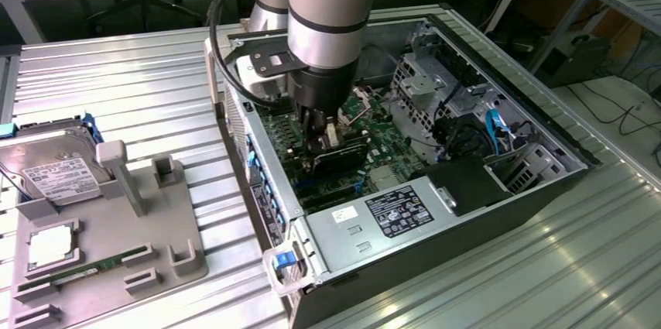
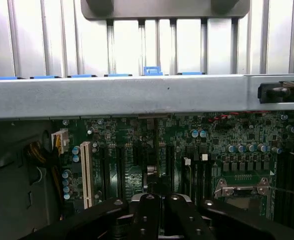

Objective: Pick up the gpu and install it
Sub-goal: 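Press down on the gpu until it lock into place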

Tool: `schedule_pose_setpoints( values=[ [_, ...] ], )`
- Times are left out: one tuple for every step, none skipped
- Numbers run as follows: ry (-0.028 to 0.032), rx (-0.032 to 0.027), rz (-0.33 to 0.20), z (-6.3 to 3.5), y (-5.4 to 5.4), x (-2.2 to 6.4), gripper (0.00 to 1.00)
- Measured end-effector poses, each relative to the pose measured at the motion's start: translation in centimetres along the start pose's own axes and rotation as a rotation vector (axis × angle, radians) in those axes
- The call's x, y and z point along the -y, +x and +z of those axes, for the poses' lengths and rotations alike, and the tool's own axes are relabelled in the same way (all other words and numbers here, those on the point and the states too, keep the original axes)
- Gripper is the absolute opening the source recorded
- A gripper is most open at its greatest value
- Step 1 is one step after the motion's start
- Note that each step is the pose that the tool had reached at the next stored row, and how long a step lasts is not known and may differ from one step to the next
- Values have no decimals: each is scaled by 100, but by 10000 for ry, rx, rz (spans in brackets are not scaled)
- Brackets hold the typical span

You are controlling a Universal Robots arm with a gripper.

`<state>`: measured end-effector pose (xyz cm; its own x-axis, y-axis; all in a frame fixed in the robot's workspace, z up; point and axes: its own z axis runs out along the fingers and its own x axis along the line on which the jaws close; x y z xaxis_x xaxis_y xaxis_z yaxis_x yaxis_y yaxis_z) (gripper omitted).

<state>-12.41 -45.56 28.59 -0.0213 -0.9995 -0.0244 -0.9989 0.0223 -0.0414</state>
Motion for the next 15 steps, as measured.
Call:
schedule_pose_setpoints(
  values=[
    [-44,-2,1,8,0,0,11],
    [-65,-4,1,9,0,0,11],
    [-66,-4,1,9,0,-1,11],
    [-67,-3,2,10,1,-1,11],
    [-65,1,2,15,0,-1,11],
    [-65,1,1,28,1,-1,11],
    [-71,0,2,43,1,-2,11],
    [-74,-2,2,48,1,-2,11],
    [-75,-4,2,48,1,-2,11],
    [-76,-4,2,48,1,-2,11],
    [-76,-3,2,49,1,-2,11],
    [-75,-2,2,49,1,-2,11],
    [-73,1,1,53,1,-2,11],
    [-74,3,2,62,1,-2,11],
    [-78,-1,2,69,2,-3,11]
  ],
)
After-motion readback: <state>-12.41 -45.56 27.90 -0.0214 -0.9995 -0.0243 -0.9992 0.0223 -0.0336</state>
